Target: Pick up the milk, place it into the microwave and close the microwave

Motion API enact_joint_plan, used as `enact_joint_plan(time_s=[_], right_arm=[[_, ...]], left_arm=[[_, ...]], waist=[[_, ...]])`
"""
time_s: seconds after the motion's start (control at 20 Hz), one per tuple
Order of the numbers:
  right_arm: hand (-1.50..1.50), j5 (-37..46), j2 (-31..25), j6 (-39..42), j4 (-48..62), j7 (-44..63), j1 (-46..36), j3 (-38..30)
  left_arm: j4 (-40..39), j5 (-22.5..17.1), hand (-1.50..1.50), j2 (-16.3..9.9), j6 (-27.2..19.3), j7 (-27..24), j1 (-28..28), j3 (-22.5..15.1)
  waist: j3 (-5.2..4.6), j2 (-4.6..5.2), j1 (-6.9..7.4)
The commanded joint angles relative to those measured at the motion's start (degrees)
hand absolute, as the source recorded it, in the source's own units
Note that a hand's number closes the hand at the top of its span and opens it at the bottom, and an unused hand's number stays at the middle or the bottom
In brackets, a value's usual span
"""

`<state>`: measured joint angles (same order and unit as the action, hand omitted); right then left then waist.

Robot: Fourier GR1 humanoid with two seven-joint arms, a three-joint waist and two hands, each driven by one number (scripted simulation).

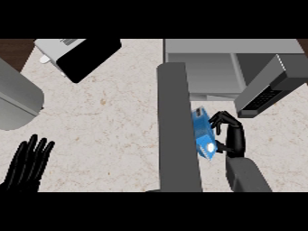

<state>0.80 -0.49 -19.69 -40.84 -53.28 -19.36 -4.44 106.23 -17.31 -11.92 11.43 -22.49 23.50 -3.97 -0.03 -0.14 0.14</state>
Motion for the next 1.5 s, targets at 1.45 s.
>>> enact_joint_plan(time_s=[1.45], right_arm=[[1.5, 11.24, -12.91, -27.86, 32.43, 19.6, -34.47, -1.57]], left_arm=[[-5.56, 4.11, -1.5, -0.42, 1.99, 2.46, -7.8, 3.78]], waist=[[0.31, 2.31, 4.97]])
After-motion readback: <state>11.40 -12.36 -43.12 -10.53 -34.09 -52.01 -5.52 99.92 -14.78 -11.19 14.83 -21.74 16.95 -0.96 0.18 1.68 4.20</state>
